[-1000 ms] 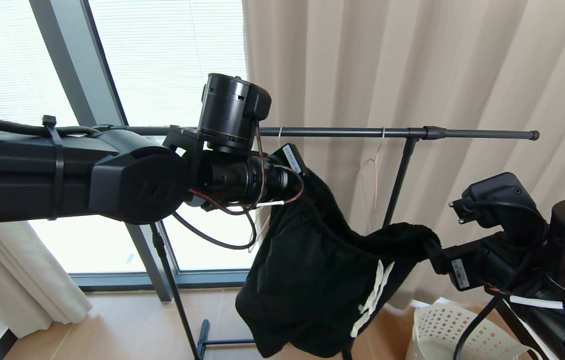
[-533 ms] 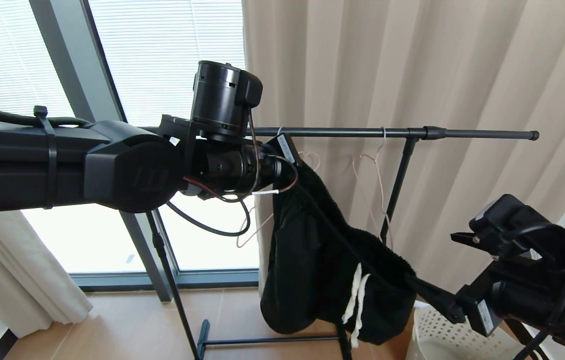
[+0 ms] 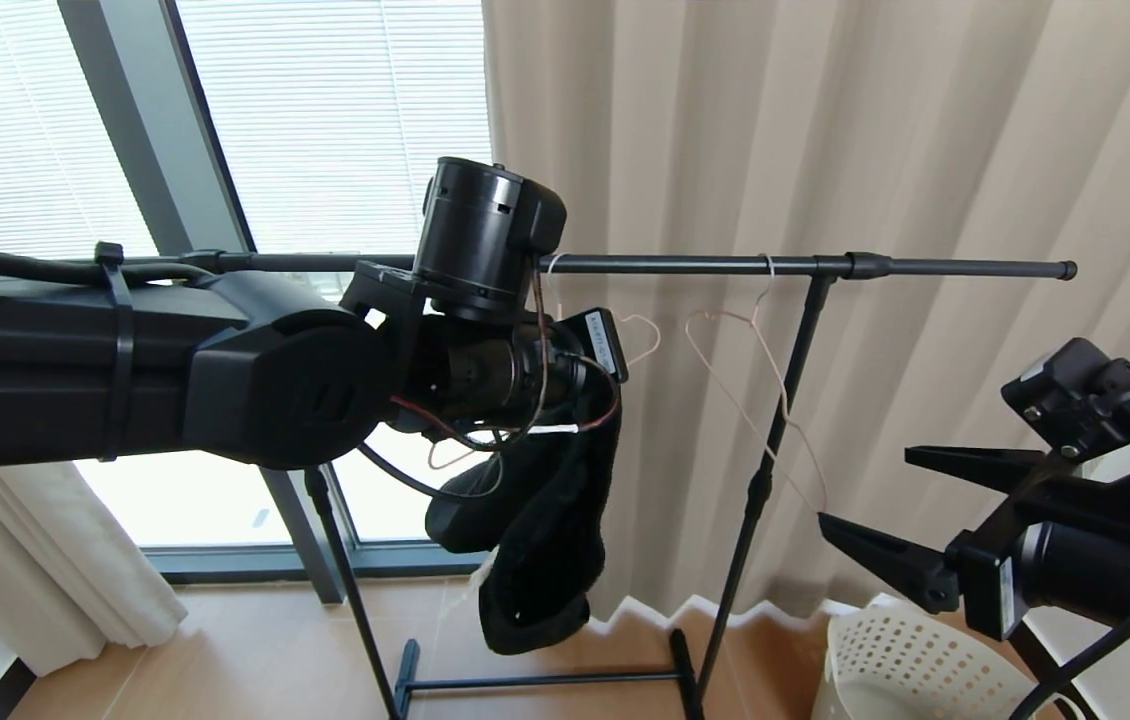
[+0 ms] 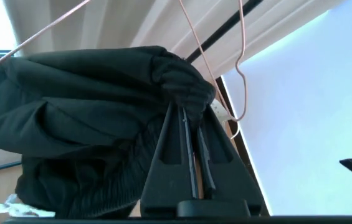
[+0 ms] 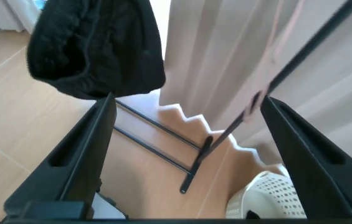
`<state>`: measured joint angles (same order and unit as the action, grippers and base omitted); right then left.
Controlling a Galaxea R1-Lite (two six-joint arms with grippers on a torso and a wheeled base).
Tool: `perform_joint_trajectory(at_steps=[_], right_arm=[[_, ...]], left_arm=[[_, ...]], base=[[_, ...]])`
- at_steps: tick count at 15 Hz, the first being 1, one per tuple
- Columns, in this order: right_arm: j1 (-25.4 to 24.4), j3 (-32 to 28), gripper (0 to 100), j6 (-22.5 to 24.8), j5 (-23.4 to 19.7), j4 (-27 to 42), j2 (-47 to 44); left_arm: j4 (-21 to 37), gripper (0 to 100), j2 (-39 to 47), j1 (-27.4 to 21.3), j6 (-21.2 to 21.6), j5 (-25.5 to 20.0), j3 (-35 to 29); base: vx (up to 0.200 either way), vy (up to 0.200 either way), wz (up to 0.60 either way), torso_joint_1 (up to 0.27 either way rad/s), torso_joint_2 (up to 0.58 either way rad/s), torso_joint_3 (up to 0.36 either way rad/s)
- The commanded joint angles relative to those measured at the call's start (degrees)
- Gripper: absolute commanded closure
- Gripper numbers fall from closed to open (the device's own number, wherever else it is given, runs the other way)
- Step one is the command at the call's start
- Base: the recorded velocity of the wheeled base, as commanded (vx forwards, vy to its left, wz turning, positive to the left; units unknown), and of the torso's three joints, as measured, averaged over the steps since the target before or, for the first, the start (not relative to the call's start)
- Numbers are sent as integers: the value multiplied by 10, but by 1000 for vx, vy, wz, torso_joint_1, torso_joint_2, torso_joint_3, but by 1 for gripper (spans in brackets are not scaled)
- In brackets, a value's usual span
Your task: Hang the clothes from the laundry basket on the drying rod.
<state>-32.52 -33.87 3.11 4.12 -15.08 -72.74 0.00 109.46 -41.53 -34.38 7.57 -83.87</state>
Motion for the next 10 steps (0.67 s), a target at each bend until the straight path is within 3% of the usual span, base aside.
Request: perform_joint_trajectory(at_steps=[1,3,6,10], right_arm=[[-47,-7,0,1,4,-20,-38],[-79,-16,0,1,11,-48,-79],[-83,-43,0,0,52,-55,-144],[-40,-51,0,1,57,-55,-195]], left_arm=[[1,100,-3,-6,0,3,1],[1,100,-2,-9,0,13,0],[0,100,-2,-21,8,13,0],[-3,100,-3,-37,25,13,-2]], base=[[0,0,0,0,0,0],[0,0,0,0,0,0],[0,0,0,0,0,0],[0,0,0,0,0,0]])
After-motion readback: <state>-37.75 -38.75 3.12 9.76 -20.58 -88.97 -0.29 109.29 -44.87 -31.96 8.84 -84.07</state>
